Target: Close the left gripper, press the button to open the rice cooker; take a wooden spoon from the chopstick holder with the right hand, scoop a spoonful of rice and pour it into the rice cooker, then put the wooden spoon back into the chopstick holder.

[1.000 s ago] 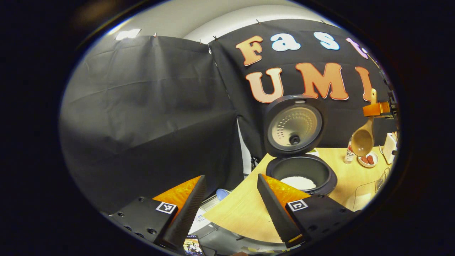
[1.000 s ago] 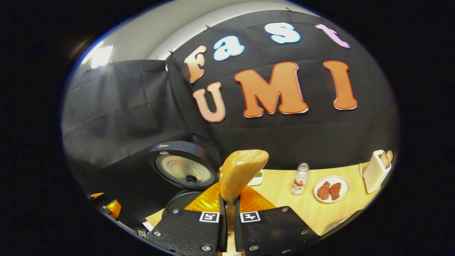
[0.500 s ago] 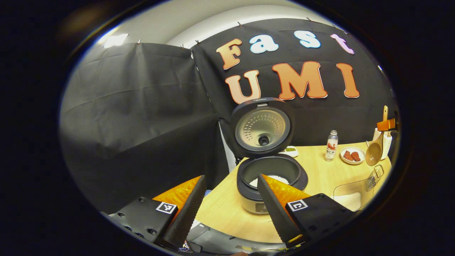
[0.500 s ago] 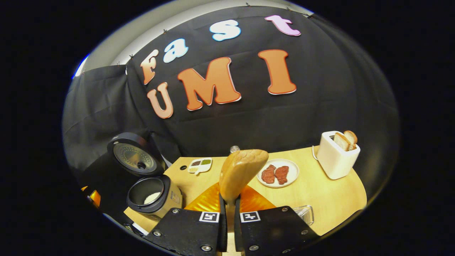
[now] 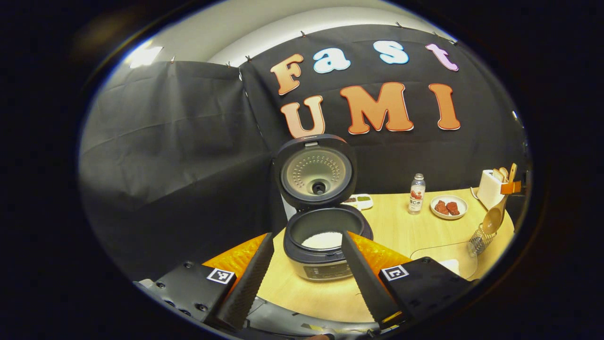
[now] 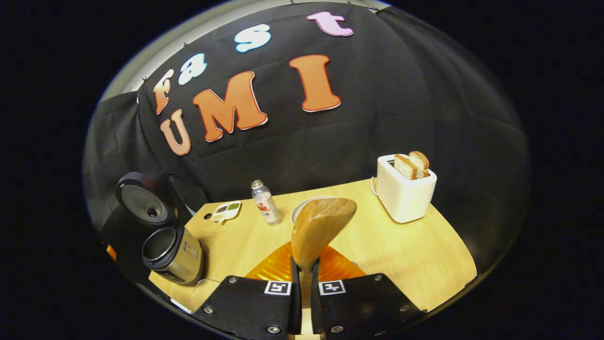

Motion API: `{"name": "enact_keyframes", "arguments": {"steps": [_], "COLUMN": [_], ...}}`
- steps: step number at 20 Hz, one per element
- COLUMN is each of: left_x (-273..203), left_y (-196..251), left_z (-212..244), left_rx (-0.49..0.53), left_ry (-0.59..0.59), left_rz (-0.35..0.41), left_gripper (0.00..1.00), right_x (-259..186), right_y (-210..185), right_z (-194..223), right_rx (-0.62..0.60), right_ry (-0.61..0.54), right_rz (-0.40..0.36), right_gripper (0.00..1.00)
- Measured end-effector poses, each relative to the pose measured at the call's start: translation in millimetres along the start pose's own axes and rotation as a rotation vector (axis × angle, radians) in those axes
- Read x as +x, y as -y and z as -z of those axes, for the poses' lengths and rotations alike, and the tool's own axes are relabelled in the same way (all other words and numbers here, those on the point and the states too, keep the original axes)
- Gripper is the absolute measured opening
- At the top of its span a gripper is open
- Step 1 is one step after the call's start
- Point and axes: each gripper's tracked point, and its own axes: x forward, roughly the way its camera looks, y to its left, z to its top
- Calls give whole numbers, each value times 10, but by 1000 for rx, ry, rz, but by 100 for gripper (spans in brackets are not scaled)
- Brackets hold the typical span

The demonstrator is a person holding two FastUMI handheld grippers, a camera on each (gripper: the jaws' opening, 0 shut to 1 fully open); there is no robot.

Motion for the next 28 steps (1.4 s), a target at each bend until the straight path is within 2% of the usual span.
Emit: {"name": "enact_keyframes", "arguments": {"steps": [1, 2, 8, 9, 11, 12, 14, 15, 20, 21, 22, 23, 26, 27, 28], "left_x": [-30, -62, -285, -312, -298, -257, -165, -118, 210, 295, 376, 463, 710, 804, 893], "left_y": [45, 83, 149, 128, 57, 35, 17, 17, -152, -243, -296, -359, -545, -588, -631], "left_z": [-15, -41, -124, -145, -176, -209, -250, -287, -519, -581, -633, -695, -916, -1010, -1095], "left_rx": [2, 5, 48, 60, 80, 79, 64, 58, 44, 38, 35, 35, 22, 11, 8], "left_ry": [0, 3, 11, 13, 18, 19, 24, 34, 83, 91, 101, 112, 144, 155, 165], "left_rz": [-2, -5, -62, -69, -83, -86, -80, -72, -51, -49, -49, -49, -53, -53, -52], "left_gripper": [100, 89, 89, 100, 100, 89, 89, 97, 97, 93, 97, 89, 89, 89, 92], "right_x": [40, 91, 498, 523, 589, 615, 626, 618, 574, 535, 495, 450, 333, 287, 241], "right_y": [78, 170, 460, 467, 527, 549, 573, 595, 694, 729, 767, 800, 936, 957, 982], "right_z": [4, 21, 442, 488, 590, 626, 712, 745, 932, 953, 969, 965, 860, 806, 740], "right_rx": [-2, 2, 23, 51, 91, 106, 123, 130, 161, 165, 176, 186, 169, 163, 161], "right_ry": [7, 3, -84, -96, -115, -118, -133, -142, -223, -248, -268, -275, -248, -240, -228], "right_rz": [13, 27, 44, 42, 56, 64, 74, 82, 113, 131, 150, 171, 240, 257, 272], "right_gripper": [7, 7, 7, 7, 7, 7, 7, 8, 14, 17, 12, 27, 40, 53, 57]}}
